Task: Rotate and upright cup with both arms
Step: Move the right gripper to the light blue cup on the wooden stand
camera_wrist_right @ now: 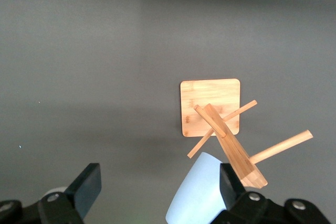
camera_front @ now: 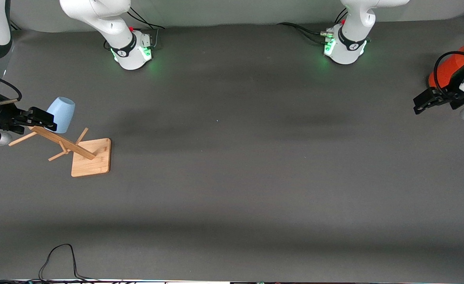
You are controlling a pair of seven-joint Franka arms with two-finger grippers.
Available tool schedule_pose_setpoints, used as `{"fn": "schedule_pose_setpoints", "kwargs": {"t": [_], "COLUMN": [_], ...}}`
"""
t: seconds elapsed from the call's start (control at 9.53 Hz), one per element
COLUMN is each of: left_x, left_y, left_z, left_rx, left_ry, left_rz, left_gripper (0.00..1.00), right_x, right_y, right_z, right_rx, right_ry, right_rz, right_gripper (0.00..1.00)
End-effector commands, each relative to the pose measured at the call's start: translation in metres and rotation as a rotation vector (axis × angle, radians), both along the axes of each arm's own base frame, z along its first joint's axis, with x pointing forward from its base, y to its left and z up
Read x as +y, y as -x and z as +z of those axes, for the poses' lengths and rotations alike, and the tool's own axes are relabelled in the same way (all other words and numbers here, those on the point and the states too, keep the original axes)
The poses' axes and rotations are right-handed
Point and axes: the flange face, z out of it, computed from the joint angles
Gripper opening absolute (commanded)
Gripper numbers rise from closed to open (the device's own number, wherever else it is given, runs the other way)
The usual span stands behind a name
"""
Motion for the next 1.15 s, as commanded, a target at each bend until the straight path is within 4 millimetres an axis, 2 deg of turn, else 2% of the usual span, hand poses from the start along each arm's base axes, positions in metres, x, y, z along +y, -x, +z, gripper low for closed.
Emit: {"fn": "schedule_pose_setpoints", "kwargs": {"t": [0.0, 0.31, 0.52, 0.63, 0.73, 0.84, 0.94, 1.05], "left_x": [0.001, 0.001, 0.002, 0.004, 0.006, 0.006, 0.008, 0.006], "left_y": [-0.006, -0.006, -0.029, -0.032, -0.032, -0.035, -0.040, -0.043], "left_z": [0.002, 0.002, -0.001, 0.002, 0.009, 0.014, 0.013, 0.029], "left_rx": [0.019, 0.032, 0.063, 0.093, 0.081, 0.061, 0.055, 0.019], "left_ry": [0.002, 0.002, -0.002, -0.002, 0.002, 0.004, 0.005, -0.019], "left_rz": [-0.047, -0.033, -0.029, -0.021, -0.016, -0.012, -0.007, -0.004], "left_gripper": [1.00, 1.00, 1.00, 1.00, 1.00, 1.00, 1.00, 1.00], "right_x": [-0.001, -0.003, -0.006, -0.008, -0.022, -0.046, -0.062, -0.080], "right_y": [0.004, 0.004, 0.005, 0.006, 0.009, 0.020, 0.043, 0.066], "right_z": [0.001, 0.001, 0.003, 0.003, 0.005, 0.009, 0.002, -0.003], "right_rx": [-0.008, -0.006, -0.009, -0.005, -0.004, -0.006, 0.000, -0.022], "right_ry": [0.017, 0.012, 0.011, 0.015, 0.015, 0.008, -0.009, -0.029], "right_rz": [-0.006, -0.009, -0.015, -0.017, -0.041, -0.080, -0.099, -0.128], "right_gripper": [1.00, 1.00, 1.00, 1.00, 1.00, 1.00, 1.00, 1.00]}}
